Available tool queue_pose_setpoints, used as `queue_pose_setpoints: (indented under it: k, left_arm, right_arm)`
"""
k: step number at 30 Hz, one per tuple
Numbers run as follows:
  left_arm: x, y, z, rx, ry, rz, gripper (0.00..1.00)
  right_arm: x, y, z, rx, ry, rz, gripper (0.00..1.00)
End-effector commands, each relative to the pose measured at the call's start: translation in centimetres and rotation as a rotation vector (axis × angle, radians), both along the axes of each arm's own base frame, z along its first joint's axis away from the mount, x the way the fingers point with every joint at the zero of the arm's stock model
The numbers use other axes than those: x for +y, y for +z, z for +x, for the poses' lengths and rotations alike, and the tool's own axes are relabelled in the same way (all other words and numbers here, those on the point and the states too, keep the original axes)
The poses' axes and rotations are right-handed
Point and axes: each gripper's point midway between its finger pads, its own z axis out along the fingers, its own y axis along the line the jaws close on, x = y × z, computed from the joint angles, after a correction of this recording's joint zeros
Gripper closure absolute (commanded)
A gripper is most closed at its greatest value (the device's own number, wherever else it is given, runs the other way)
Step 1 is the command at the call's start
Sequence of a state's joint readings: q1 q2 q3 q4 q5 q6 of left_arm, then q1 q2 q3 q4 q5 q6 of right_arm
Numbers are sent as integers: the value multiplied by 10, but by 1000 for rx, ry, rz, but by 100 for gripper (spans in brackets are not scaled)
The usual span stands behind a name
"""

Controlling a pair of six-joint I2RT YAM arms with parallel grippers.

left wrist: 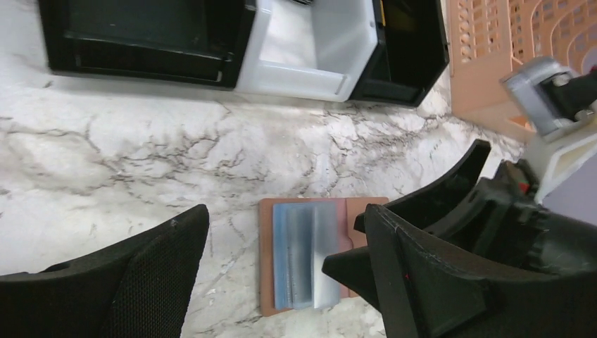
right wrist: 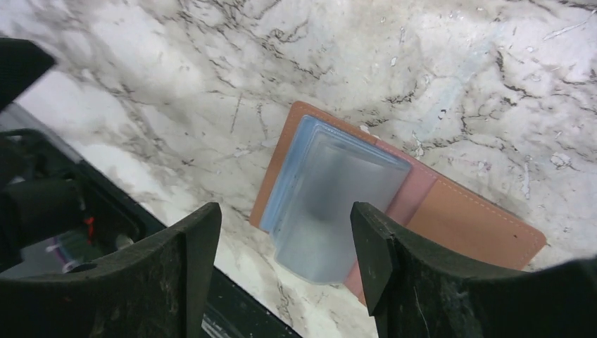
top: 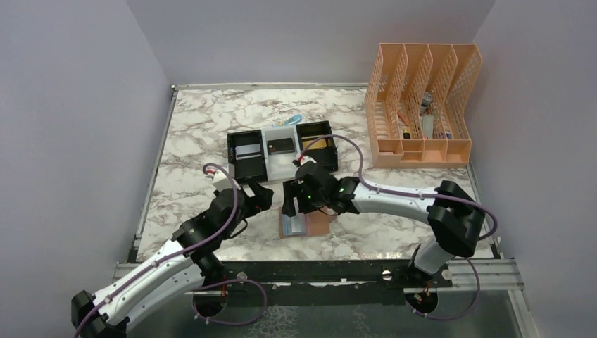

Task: Take the credit cards out of the card holder

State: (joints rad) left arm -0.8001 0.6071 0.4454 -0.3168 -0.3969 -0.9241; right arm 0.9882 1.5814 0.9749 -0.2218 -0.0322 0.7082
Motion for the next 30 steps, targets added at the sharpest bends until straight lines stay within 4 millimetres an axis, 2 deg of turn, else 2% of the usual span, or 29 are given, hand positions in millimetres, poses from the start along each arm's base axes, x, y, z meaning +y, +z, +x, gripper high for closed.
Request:
queue_pose_setpoints:
  k: [1,6,9,12,14,17,19,23,26,28,30]
  left_arm:
    - [39,-16,-9,21,146,30,16]
    - [47,-11,-13,-15,161,4,16]
    - [49,-7,-13,-24,163,4,16]
    - [49,-6,-13,-25,153,19,16]
    - [48,-6,-13,-23,146,28,16]
    - [45,-7,-14,-15,127,38,16]
    - [43,-8,-14,-8,111,51,16]
    - [36,-12,-14,12,77,72,16]
    - [33,-12,-13,16,70,71,16]
    - [33,-10,-11,11,74,68,16]
    - [33,-9,-11,3,73,65,16]
  right_arm:
    - [-22,-32,11,-48,-120,-275,31]
    - [-8,-50,8,-7,-74,-322,31]
    - [6,-61,-1,41,-16,-291,31]
    - [6,-74,-5,76,-17,-305,35]
    - [-2,-83,-5,82,-37,-347,38]
    - [-11,-85,-6,75,-62,-362,47]
    - [-13,-84,-7,72,-71,-347,50]
    - [-10,-80,-5,68,-70,-334,47]
    - [-1,-78,-6,76,-29,-322,38]
    - [0,-79,-7,76,-21,-318,39]
    - [-2,-81,-6,75,-32,-329,44]
